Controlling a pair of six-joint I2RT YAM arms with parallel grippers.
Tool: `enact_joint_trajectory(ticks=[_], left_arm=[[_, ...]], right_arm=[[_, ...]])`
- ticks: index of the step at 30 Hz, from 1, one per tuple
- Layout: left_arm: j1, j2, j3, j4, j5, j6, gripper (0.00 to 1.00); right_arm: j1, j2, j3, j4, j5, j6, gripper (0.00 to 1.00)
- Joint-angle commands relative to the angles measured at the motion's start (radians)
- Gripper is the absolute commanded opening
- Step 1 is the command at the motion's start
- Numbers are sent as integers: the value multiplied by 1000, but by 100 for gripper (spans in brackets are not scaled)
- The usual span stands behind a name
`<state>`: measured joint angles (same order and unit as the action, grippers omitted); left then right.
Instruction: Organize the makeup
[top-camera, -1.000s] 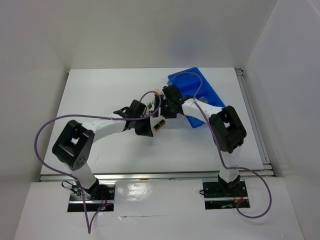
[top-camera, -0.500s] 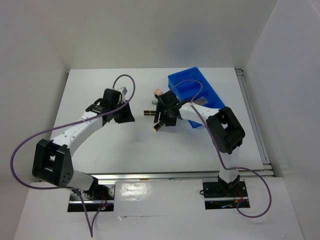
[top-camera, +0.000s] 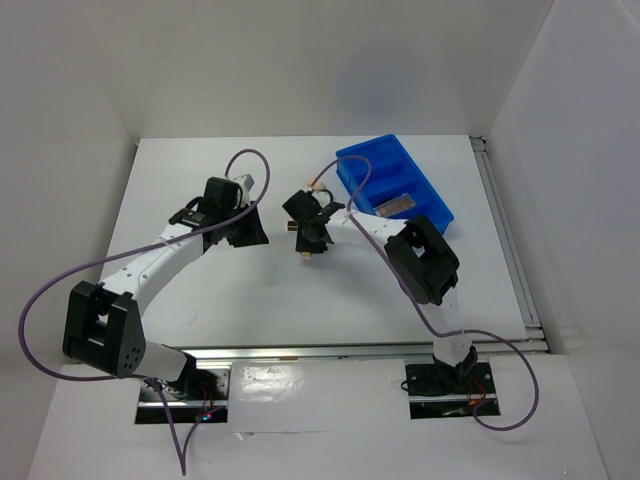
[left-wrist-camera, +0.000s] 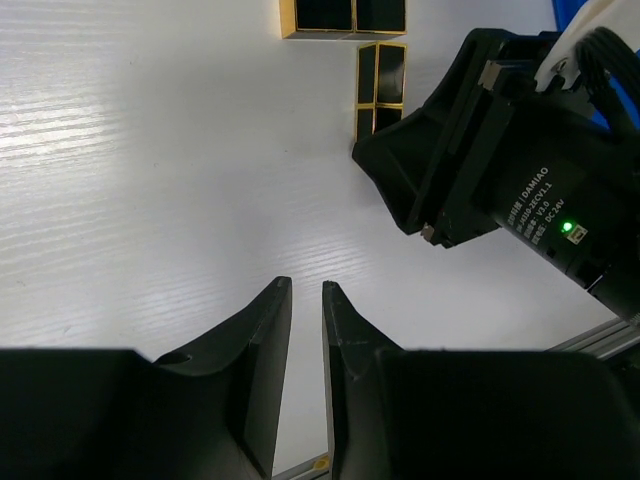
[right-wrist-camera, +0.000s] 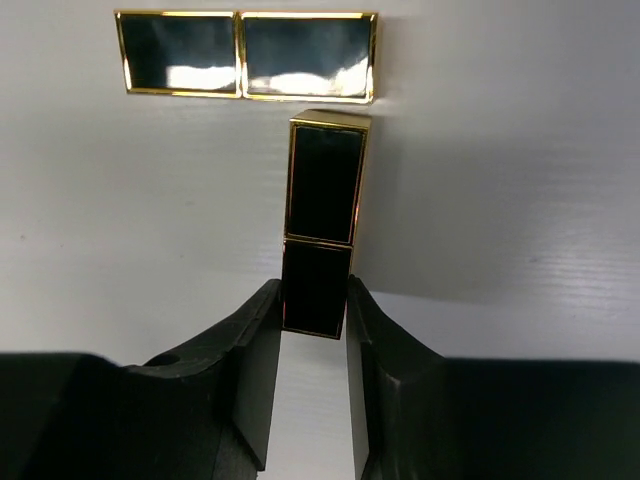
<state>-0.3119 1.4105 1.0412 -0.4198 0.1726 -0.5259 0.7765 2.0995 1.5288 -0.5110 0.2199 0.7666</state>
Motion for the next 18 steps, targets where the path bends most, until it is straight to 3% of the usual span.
enact_joint_trajectory(ticks=[1, 4, 9, 14, 18], left_arm=[[2, -4, 13, 7, 18, 14, 33], [11, -4, 13, 7, 8, 14, 33], [11, 5, 22, 16, 8, 14, 33], [11, 15, 42, 16, 8, 23, 33], [11, 15, 42, 16, -2, 23, 33]], right_arm=[[-5, 28, 44, -63, 96, -38, 23], [4, -44, 7, -17, 87, -85, 15], [4, -154, 11, 6, 127, -124, 14], [-97, -228, 27, -17, 147, -124, 14], [-196, -277, -13, 66, 147, -60, 14]])
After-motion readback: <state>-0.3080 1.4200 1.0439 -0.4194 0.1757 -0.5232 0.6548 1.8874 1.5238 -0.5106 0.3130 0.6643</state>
